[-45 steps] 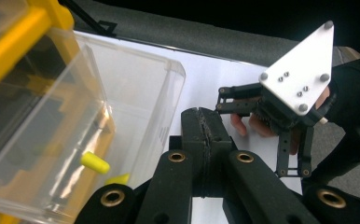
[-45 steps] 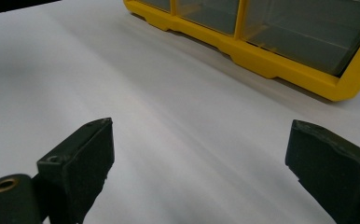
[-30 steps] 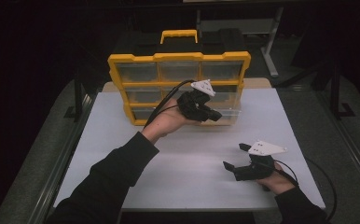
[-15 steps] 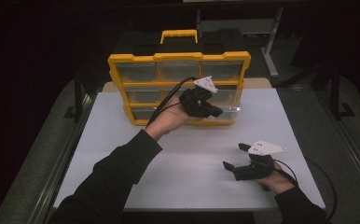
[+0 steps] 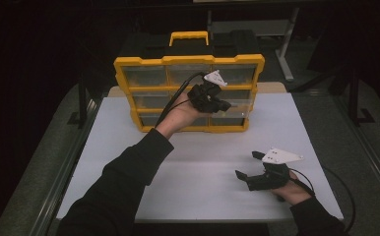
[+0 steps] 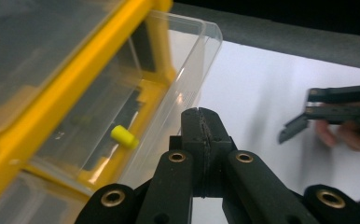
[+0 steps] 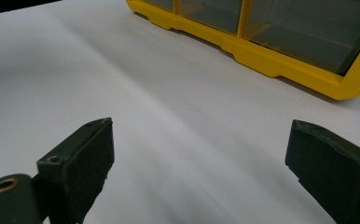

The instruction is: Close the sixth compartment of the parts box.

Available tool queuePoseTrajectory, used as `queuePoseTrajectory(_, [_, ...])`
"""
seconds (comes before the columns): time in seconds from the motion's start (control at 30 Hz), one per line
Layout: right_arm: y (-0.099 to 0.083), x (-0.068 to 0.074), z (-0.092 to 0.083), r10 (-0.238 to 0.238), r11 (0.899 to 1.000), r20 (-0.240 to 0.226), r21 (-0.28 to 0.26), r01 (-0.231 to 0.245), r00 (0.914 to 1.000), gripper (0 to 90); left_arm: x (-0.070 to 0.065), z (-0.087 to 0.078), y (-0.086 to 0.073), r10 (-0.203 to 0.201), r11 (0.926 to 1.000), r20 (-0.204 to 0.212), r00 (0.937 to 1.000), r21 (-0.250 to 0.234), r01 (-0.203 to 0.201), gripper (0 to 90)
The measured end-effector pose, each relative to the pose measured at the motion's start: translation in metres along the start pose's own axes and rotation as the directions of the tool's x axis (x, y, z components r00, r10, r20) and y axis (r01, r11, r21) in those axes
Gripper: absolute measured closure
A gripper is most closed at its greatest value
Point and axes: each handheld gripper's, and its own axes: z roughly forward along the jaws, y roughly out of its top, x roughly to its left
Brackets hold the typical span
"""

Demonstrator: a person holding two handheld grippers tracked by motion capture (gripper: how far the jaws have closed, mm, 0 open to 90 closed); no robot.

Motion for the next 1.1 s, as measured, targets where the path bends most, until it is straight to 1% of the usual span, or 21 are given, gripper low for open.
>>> queuePoseTrajectory(0.03, [0.000, 0.000, 0.000, 0.000, 1.000, 0.000, 0.000, 0.000, 1.0000, 7.4, 0.002, 0.000, 0.000, 0.003, 1.0000, -0.007, 1.0000, 0.003, -0.003, 90.0])
queuePoseTrajectory(0.07, [0.000, 0.000, 0.000, 0.001, 1.000, -0.001, 0.000, -0.001, 1.0000, 7.4, 0.004, 0.001, 0.001, -0.005, 1.0000, -0.011, 0.9999, -0.003, 0.005, 89.9])
queuePoseTrajectory(0.27, [0.000, 0.000, 0.000, -0.002, 1.000, -0.001, -0.002, 0.002, 1.0000, 7.4, 0.011, 0.004, 0.002, -0.017, 0.9998, -0.048, 0.9987, -0.008, 0.017, 89.9])
queuePoseTrajectory(0.4, [0.000, 0.000, 0.000, -0.002, 1.000, -0.001, -0.002, 0.002, 1.0000, 7.4, 0.014, 0.007, 0.003, -0.028, 0.9995, -0.076, 0.9967, -0.016, 0.027, 89.9])
queuePoseTrajectory(0.53, [0.000, 0.000, -0.001, -0.001, 1.000, -0.003, -0.001, 0.001, 1.0000, 7.4, 0.016, 0.008, 0.004, -0.029, 0.9993, -0.093, 0.9952, -0.028, 0.027, 89.9])
queuePoseTrajectory(0.63, [0.000, 0.000, -0.001, 0.000, 1.000, -0.003, -0.002, 0.000, 1.0000, 7.4, 0.017, 0.009, 0.004, -0.027, 0.9994, -0.110, 0.9935, -0.026, 0.025, 90.0])
queuePoseTrajectory(0.67, [0.000, 0.000, -0.001, 0.000, 1.000, -0.004, -0.001, 0.000, 1.0000, 7.4, 0.017, 0.009, 0.004, -0.033, 0.9992, -0.115, 0.9928, -0.026, 0.030, 89.9])
queuePoseTrajectory(0.8, [0.000, 0.000, -0.001, -0.003, 1.000, -0.004, -0.003, 0.003, 1.0000, 7.4, 0.018, 0.008, 0.003, -0.034, 0.9992, -0.112, 0.9931, -0.024, 0.032, 89.9])
queuePoseTrajectory(0.87, [0.000, 0.000, -0.001, -0.002, 1.000, -0.004, -0.003, 0.002, 1.0000, 7.4, 0.018, 0.007, 0.002, -0.047, 0.9985, -0.093, 0.9945, -0.033, 0.044, 89.8])
queuePoseTrajectory(0.93, [0.000, 0.000, 0.000, -0.003, 1.000, -0.004, -0.002, 0.003, 1.0000, 7.4, 0.017, 0.004, 0.001, -0.043, 0.9983, -0.081, 0.9958, -0.043, 0.040, 89.6])
queuePoseTrajectory(1.1, [0.000, 0.001, -0.001, -0.005, 1.000, -0.001, -0.001, 0.005, 1.0000, 7.4, 0.013, -0.001, -0.004, -0.051, 0.9977, -0.050, 0.9974, -0.048, 0.049, 80.2])
